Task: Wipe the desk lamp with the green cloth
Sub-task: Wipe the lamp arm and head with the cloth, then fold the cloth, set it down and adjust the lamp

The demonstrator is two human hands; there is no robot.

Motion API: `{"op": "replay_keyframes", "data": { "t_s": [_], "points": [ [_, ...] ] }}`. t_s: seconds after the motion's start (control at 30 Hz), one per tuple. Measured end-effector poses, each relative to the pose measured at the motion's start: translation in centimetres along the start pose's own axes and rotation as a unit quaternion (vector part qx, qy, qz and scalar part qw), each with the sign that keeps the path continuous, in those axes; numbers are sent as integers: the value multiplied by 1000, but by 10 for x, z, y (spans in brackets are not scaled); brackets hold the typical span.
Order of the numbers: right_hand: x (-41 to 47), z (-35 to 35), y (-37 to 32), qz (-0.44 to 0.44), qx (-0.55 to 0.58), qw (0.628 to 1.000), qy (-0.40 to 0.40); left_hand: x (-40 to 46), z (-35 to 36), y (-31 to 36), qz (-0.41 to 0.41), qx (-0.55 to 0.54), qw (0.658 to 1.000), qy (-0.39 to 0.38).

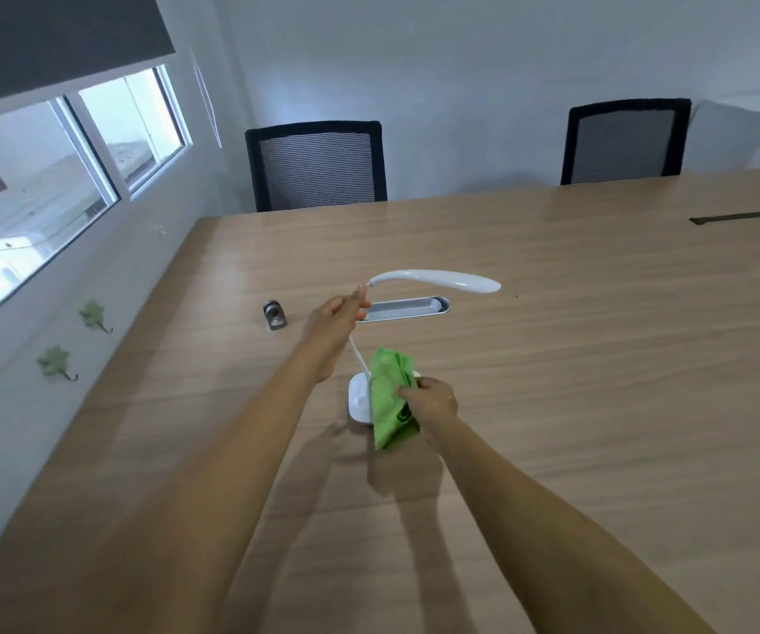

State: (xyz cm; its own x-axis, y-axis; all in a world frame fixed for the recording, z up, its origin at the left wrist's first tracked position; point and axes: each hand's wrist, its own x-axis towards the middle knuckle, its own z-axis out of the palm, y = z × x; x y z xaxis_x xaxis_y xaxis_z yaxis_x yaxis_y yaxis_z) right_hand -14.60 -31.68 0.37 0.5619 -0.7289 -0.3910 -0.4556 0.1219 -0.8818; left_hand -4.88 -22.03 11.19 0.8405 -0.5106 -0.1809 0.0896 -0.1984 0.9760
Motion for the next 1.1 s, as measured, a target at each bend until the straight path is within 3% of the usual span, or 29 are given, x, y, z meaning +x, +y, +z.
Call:
{"op": "replay_keyframes", "data": {
  "t_s": [0.17,0.3,0.47,0.57,0.7,0.77,0.83,0.9,0.97,1.1],
  "points": [
    [8,-11,-8,6,-115,992,45,6,-1,-1,-1,-13,1000,-6],
    [13,-37,-17,-6,-116,986,121,8,-1,-3,4,-16,1000,-9],
    [11,-12,-14,-5,-67,998,17,11,-4,-5,8,-11,1000,-15],
    [6,-25,-3,0,-137,988,70,9,-5,-4,10,-8,1000,-13],
    [8,-51,-1,-15,-143,983,118,4,-3,-2,19,2,1000,9],
    [5,-55,1,-16,-89,991,100,0,-1,-5,32,2,999,44],
    [-2,-57,4,9,35,998,51,-5,-1,-13,33,-2,995,95],
    [-16,-54,6,57,141,988,-18,-11,-5,-30,14,-1,990,143],
    [-31,-49,7,97,175,977,-75,-19,-13,-53,-29,20,985,167],
    [-52,-27,14,130,147,967,-163,-40,-36,-97,-112,40,991,67]
  ]
}}
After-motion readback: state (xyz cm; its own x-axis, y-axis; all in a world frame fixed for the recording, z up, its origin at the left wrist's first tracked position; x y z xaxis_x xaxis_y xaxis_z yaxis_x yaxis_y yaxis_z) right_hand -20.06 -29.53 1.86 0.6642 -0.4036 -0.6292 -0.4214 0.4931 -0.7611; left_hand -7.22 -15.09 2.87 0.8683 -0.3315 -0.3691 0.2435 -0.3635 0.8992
